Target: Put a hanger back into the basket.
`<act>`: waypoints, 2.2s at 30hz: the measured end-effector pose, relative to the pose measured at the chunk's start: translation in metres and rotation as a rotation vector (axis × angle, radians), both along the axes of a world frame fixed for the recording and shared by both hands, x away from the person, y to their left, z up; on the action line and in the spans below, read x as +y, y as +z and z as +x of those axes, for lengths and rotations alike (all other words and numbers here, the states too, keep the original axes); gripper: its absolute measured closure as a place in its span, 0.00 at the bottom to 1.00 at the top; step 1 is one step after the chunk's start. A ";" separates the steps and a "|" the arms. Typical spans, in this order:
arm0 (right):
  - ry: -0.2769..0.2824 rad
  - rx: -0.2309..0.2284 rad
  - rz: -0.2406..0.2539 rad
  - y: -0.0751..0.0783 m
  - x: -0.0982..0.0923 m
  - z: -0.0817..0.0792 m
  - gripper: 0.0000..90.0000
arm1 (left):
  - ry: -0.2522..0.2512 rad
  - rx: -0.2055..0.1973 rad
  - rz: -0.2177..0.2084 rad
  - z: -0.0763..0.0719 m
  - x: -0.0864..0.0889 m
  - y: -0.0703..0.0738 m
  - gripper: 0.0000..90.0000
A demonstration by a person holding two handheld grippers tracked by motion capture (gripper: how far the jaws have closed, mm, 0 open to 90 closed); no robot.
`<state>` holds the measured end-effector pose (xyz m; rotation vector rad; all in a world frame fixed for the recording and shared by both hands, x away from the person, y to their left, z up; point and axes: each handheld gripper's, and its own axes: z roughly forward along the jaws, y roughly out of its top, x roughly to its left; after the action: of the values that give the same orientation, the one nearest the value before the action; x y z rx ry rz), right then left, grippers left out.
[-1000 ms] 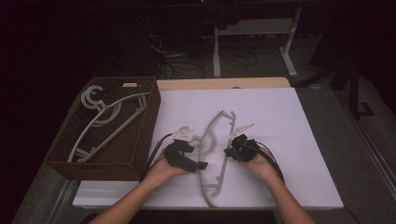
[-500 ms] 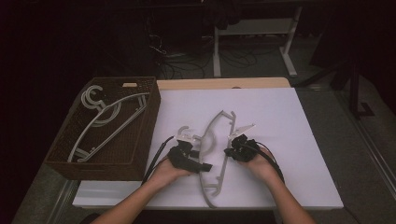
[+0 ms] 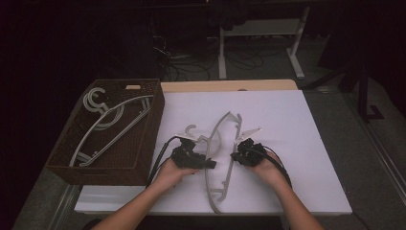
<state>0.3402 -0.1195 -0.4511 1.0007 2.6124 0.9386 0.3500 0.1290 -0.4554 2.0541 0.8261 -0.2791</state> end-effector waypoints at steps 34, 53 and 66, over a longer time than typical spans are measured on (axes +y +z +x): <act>-0.020 -0.046 0.248 0.026 -0.033 -0.020 0.58 | 0.105 -0.135 0.015 0.016 0.006 0.056 0.89; -0.116 -0.102 0.281 0.029 -0.073 -0.035 0.32 | 0.180 -0.293 0.044 0.017 0.083 0.169 0.89; -0.137 -0.107 0.270 0.027 -0.072 -0.030 0.22 | 0.333 -0.380 0.075 0.016 0.203 0.211 0.89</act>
<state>0.3098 -0.1918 -0.4244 1.1394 2.3400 1.2953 0.3665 0.3316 -0.2441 1.9135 0.9280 0.3210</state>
